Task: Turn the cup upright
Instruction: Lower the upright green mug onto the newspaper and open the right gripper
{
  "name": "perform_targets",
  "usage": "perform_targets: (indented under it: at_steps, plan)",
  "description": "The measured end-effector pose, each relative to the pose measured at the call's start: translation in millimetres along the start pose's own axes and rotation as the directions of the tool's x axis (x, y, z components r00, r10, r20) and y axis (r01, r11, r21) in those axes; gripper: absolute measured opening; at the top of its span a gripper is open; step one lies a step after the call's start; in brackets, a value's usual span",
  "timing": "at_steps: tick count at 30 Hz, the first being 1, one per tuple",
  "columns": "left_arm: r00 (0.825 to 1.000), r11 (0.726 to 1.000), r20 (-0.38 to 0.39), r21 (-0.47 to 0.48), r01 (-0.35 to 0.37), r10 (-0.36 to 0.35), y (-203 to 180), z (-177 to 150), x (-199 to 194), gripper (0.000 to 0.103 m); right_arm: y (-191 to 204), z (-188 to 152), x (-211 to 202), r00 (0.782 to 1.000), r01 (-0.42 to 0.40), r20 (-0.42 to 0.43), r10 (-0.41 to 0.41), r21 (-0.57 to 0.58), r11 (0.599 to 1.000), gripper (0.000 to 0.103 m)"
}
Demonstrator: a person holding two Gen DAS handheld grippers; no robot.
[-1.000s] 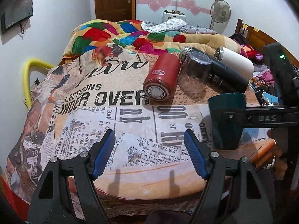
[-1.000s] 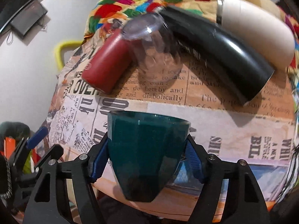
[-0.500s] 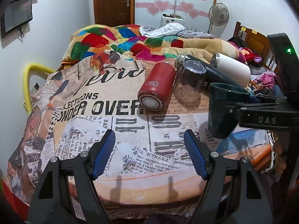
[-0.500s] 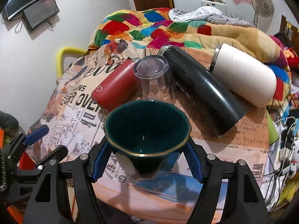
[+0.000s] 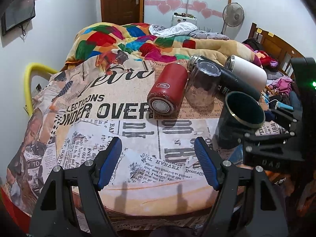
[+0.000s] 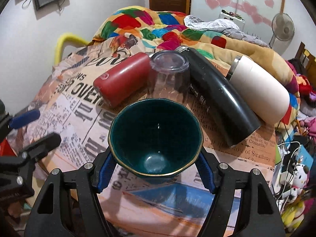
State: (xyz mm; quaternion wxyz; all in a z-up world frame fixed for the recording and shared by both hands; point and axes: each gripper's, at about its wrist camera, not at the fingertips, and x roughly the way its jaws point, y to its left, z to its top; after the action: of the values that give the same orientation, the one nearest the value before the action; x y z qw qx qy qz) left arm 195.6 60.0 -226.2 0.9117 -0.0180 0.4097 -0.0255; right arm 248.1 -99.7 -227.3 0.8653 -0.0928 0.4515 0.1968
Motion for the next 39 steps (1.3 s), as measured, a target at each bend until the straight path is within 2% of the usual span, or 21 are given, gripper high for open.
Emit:
perform_targets:
  at_steps: [5, 8, 12, 16, 19, 21, 24, 26, 28, 30, 32, 35, 37, 39]
  plan:
    - [1.000, 1.000, 0.010, -0.004, 0.000, 0.000, -2.0, 1.1, -10.5, 0.075, -5.0, -5.3, 0.5, 0.999, -0.033, -0.040, 0.035, 0.032, 0.999, 0.073]
    - [1.000, 1.000, 0.026, -0.009, 0.010, -0.010, -5.1, 3.9, -23.4, 0.075, -11.2, -7.9, 1.1, 0.993, -0.076, -0.081, 0.082, 0.080, 0.994, 0.073]
    - [0.998, 0.999, 0.063, -0.021, 0.034, -0.032, -11.2, 11.0, -47.0, 0.075, -16.4, -12.7, -15.8, 0.991, -0.109, -0.069, 0.117, 0.109, 0.988, 0.074]
    - [0.992, 0.998, 0.118, -0.018, 0.054, -0.052, -21.5, 20.4, -76.9, 0.075, -20.8, -15.7, -60.0, 0.994, -0.110, 0.016, 0.109, 0.102, 0.989, 0.074]
    - [0.980, 0.998, 0.190, 0.001, 0.058, -0.057, -33.8, 27.2, -112.0, 0.075, -23.7, -16.0, -103.8, 0.989, -0.102, 0.112, 0.092, 0.088, 0.991, 0.074]
    - [0.965, 0.998, 0.255, 0.020, 0.061, -0.064, -44.1, 30.6, -141.1, 0.075, -23.5, -16.5, -131.7, 0.981, -0.089, 0.179, 0.074, 0.079, 0.993, 0.074]
    - [0.937, 0.997, 0.341, 0.048, 0.060, -0.072, -57.4, 32.7, -179.8, 0.075, -23.0, -20.1, -185.0, 0.950, -0.065, 0.311, 0.042, 0.065, 0.996, 0.074]
    - [0.907, 0.997, 0.416, 0.067, 0.039, -0.063, -67.9, 31.4, -210.4, 0.075, -19.9, -25.1, -224.2, 0.911, -0.048, 0.412, 0.020, 0.058, 0.997, 0.074]
    - [0.871, 0.997, 0.488, 0.073, 0.016, -0.050, -75.8, 28.3, -236.9, 0.083, -17.3, -28.5, -252.5, 0.873, -0.035, 0.488, 0.004, 0.054, 0.998, 0.074]
    - [0.831, 0.998, 0.555, 0.064, -0.016, -0.022, -82.3, 23.1, -261.4, 0.088, -13.8, -36.5, -286.3, 0.817, -0.029, 0.577, -0.008, 0.055, 0.998, 0.075]
    - [0.799, 0.998, 0.601, 0.053, -0.029, -0.009, -84.9, 17.6, -281.0, 0.089, -10.8, -42.2, -307.2, 0.772, -0.031, 0.635, -0.014, 0.060, 0.998, 0.076]
    - [0.762, 0.999, 0.647, 0.030, -0.016, -0.007, -84.9, 9.2, -302.2, 0.091, -4.2, -51.0, -327.8, 0.716, -0.020, 0.697, -0.035, 0.071, 0.997, 0.080]
    - [0.745, 1.000, 0.667, 0.013, -0.007, -0.003, -83.1, 4.1, -310.4, 0.096, 0.0, -57.1, -333.3, 0.692, -0.012, 0.720, -0.047, 0.077, 0.997, 0.083]
    - [0.734, 1.000, 0.679, -0.003, 0.004, -0.001, -80.5, -0.8, -315.4, 0.099, 2.2, -59.6, -333.3, 0.683, 0.000, 0.728, -0.060, 0.082, 0.997, 0.085]
